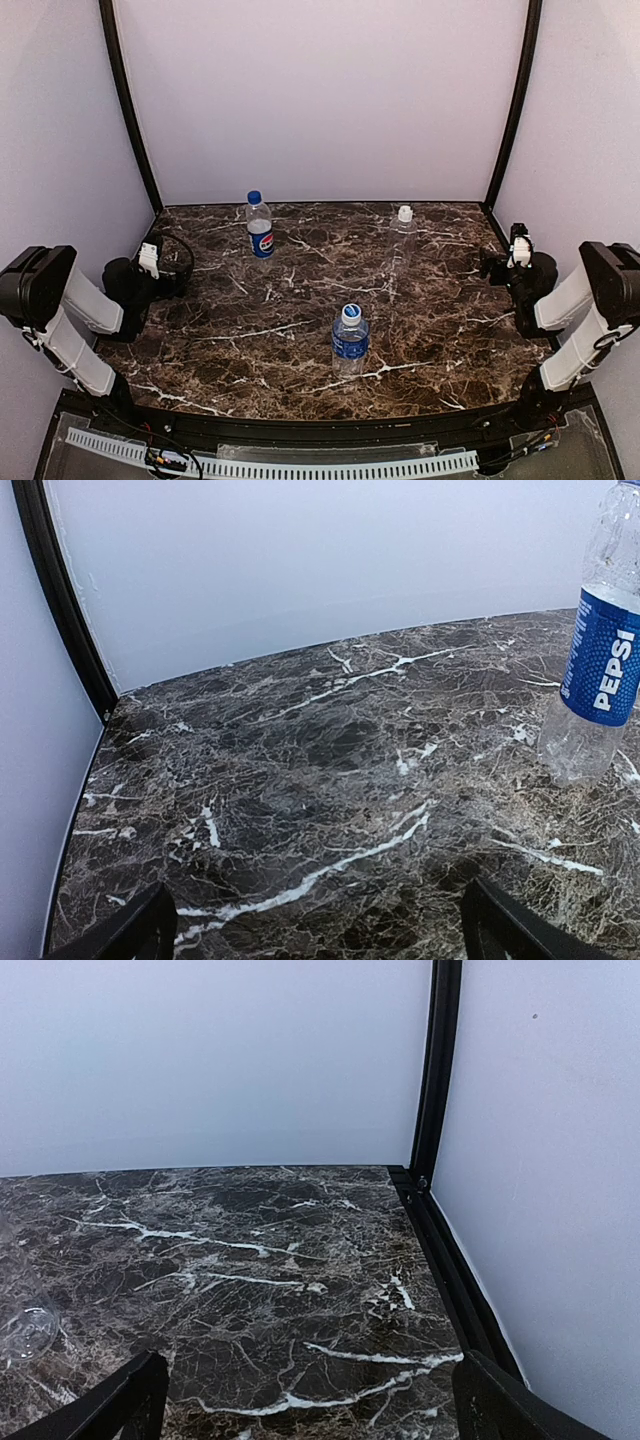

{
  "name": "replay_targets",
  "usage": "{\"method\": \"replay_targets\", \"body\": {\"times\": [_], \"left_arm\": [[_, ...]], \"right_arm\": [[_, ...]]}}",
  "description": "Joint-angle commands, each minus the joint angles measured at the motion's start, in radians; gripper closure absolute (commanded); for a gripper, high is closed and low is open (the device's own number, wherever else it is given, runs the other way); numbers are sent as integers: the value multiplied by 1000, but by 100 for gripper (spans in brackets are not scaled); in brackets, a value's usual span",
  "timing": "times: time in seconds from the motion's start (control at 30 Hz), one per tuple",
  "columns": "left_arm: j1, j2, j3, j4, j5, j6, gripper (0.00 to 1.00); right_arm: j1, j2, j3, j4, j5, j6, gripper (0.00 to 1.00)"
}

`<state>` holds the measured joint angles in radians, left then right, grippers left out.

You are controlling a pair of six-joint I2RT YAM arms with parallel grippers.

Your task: Unscrew the bottle caps

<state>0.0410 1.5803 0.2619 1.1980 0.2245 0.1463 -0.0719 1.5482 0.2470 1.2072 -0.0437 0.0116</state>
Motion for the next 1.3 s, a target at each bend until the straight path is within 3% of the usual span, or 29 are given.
{"method": "replay_targets", "body": {"times": [0.0,0.17,0.27,0.37,0.43,0.47,0.53,0.6,0.7,0.87,1.0,1.13,1.27], "left_arm": [[1,-2,3,2,2,0,0],[1,-1,5,2,2,-2,0],[1,-5,7,-10,-24,-17,0],[6,-51,67,-131,-122,-55,0],[20,-105,184,-361,-107,-67,0],[23,-126,295,-559,-101,-38,0],[28,-139,445,-830,-107,58,2],[28,-168,494,-939,-140,108,3],[29,-268,495,-1083,-49,185,3],[28,-354,629,-1513,278,262,7],[19,-407,733,-1852,510,340,14],[-104,-456,841,-2125,527,493,15],[-249,-531,857,-2247,453,538,14]], "right_arm": [[5,-46,25,-54,27,-5,1],[-3,-249,216,-494,63,54,1],[-6,-324,317,-667,-128,100,1],[-3,-377,424,-831,-380,152,4],[15,-394,498,-921,-581,171,6],[34,-399,537,-955,-669,175,6],[131,-411,610,-1046,-763,146,6],[264,-423,682,-1168,-768,47,6],[455,-426,757,-1318,-773,-99,6],[733,-438,758,-1424,-682,-212,4],[860,-398,742,-1435,-633,-261,2],[933,-302,765,-1453,-566,-275,3],[991,-222,791,-1497,-545,-290,3]]}}
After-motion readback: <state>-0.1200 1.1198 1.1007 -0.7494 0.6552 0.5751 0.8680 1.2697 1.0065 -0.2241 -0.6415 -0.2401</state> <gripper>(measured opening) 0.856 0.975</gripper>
